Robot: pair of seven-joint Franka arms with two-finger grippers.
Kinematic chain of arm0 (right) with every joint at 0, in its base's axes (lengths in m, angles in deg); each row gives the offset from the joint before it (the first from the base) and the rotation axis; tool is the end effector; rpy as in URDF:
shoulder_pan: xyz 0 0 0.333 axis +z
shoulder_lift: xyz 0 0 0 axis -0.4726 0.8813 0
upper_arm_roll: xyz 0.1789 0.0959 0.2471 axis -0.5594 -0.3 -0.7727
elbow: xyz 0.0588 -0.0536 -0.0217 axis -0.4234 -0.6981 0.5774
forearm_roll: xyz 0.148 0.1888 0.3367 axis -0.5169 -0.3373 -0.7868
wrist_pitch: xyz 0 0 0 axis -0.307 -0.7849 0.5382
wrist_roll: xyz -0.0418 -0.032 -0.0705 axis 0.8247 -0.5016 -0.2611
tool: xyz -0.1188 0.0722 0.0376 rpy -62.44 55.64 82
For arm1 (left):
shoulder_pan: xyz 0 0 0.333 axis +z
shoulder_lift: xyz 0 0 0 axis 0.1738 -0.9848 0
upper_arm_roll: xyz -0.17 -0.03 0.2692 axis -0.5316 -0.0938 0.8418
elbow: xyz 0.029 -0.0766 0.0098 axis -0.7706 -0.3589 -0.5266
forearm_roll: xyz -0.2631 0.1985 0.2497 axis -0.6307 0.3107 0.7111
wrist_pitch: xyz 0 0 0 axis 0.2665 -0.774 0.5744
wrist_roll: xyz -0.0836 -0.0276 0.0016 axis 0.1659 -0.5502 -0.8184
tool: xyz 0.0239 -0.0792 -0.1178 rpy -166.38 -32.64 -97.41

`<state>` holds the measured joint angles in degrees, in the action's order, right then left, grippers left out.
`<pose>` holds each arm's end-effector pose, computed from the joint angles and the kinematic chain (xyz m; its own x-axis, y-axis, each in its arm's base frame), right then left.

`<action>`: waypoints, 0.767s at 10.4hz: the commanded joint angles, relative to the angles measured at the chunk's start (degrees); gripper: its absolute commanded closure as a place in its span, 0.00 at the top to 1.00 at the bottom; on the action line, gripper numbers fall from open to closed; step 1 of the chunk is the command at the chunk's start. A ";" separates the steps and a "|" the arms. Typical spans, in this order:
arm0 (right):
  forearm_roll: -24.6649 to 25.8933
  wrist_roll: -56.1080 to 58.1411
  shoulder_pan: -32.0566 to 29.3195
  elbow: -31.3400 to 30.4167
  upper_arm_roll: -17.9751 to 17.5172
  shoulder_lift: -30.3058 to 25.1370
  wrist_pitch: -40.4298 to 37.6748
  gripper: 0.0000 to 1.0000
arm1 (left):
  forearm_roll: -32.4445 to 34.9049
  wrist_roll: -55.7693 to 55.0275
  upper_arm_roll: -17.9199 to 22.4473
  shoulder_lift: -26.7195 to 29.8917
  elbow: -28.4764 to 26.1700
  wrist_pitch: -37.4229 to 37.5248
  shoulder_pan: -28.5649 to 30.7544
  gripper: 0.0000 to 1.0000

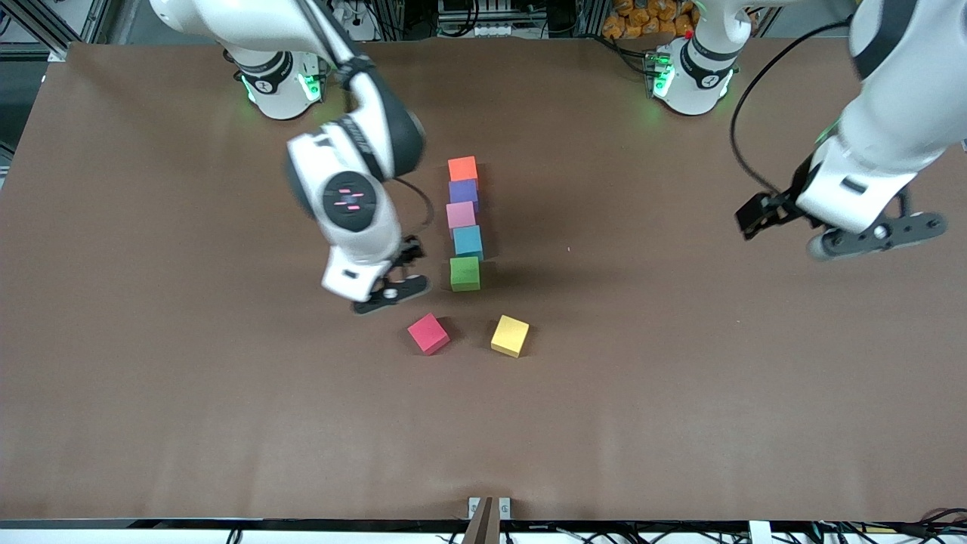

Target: Arrange blocks into number 1

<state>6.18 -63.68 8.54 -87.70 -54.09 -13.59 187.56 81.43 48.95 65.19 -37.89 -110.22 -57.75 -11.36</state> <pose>0.6089 0.3128 0.3708 0.8821 0.4430 -0.1600 0.4544 -0.8898 0.0418 0.5879 -0.1231 0.5801 0.9951 0.0986 -0.0024 0.0982 -0.9928 -0.0679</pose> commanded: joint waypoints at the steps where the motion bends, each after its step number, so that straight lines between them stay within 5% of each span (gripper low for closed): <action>1: 1.56 0.10 -6.83 -2.82 -1.62 -10.99 -6.45 1.00 | -1.83 7.95 2.72 4.33 -2.00 2.04 0.12 1.00; 4: 1.56 -17.57 -14.48 -2.39 -1.71 -19.55 -9.01 1.00 | -3.41 8.95 2.99 6.71 -1.30 4.06 1.70 1.00; 8: 0.86 -18.92 -23.63 2.34 -0.93 -21.06 -15.16 1.00 | -5.70 9.47 3.16 6.45 0.81 4.51 1.88 1.00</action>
<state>6.83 -80.53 -12.83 -87.40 -54.34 -34.90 174.40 77.12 56.66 68.17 -31.52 -109.85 -54.25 -9.86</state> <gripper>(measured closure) 0.000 0.000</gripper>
